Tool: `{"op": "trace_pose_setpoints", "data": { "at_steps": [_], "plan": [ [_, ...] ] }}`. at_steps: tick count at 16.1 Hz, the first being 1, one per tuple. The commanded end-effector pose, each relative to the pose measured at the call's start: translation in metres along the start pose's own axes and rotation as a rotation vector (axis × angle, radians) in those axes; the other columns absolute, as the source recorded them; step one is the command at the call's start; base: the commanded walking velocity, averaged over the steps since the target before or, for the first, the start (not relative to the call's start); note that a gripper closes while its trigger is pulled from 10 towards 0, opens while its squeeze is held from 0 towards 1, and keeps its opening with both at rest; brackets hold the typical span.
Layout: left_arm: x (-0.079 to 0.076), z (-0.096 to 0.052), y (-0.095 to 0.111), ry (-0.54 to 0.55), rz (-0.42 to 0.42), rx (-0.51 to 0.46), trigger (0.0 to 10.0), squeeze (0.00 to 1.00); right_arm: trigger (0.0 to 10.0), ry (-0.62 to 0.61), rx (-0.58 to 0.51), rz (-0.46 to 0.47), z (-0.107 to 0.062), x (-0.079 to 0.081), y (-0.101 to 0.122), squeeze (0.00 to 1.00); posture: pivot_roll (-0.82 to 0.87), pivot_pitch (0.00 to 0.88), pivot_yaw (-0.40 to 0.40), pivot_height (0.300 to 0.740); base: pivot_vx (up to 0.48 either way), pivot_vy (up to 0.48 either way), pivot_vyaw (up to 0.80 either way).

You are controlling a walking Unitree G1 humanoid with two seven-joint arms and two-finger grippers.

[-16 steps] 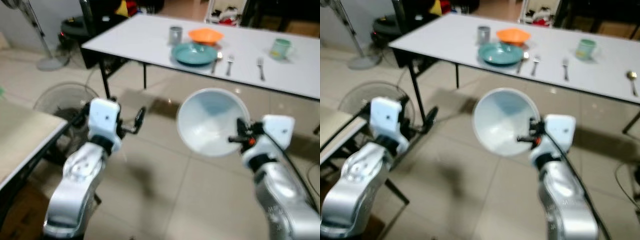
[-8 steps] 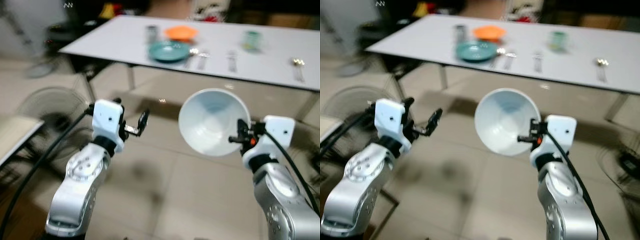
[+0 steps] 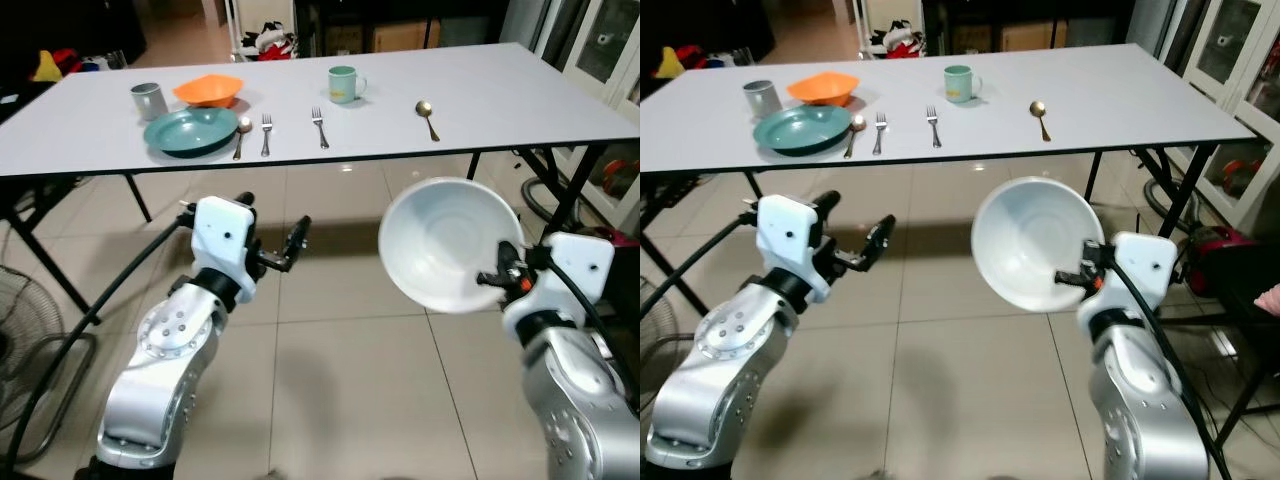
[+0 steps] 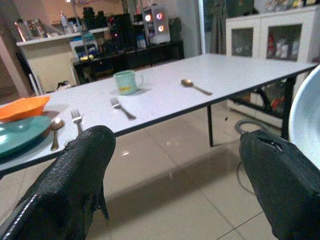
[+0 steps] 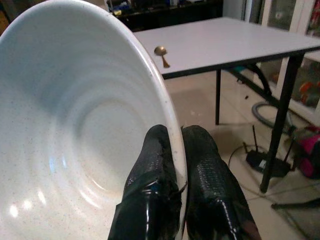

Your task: Setting the table

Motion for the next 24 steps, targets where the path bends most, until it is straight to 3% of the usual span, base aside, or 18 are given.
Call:
{"op": "trace_pose_setpoints", "data": {
  "at_steps": [1, 20, 24],
  "plan": [
    [0.0051, -0.0002, 0.0022, 0.015, 0.009, -0.003, 10.0, 0.0, 10.0, 0.021, -0.05, 0.014, -0.0014, 0.0041, 0.0103, 0.0, 0.0, 0.028, 0.057, 0.74, 0.274, 0.0, 0.0],
    [0.0037, -0.0029, 0.0, 0.004, 0.001, 0.005, 10.0, 0.0, 10.0, 0.033, -0.064, 0.088, 0.0005, -0.0005, 0.0158, 0.0, -0.01, 0.006, 0.053, 0.74, 0.293, 0.0, 0.0],
    [0.0036, -0.0024, 0.0, 0.002, 0.0, 0.005, 10.0, 0.0, 10.0, 0.027, -0.062, 0.092, 0.0013, -0.0024, 0.0159, 0.0, -0.01, 0.006, 0.053, 0.74, 0.335, 0.0, -0.6]
  ]
}}
Point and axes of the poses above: a point about 5 cm out from each wrist's last joint towards the gripper, its own z axis pointing out of the wrist towards the gripper, its own y axis along the axis of the wrist's last joint, x = y × z, the point moved 1 cm from there along z, pointing out of the wrist towards the gripper, and after that the axes turned 14 degrees about -z, right-handed, at the moved point
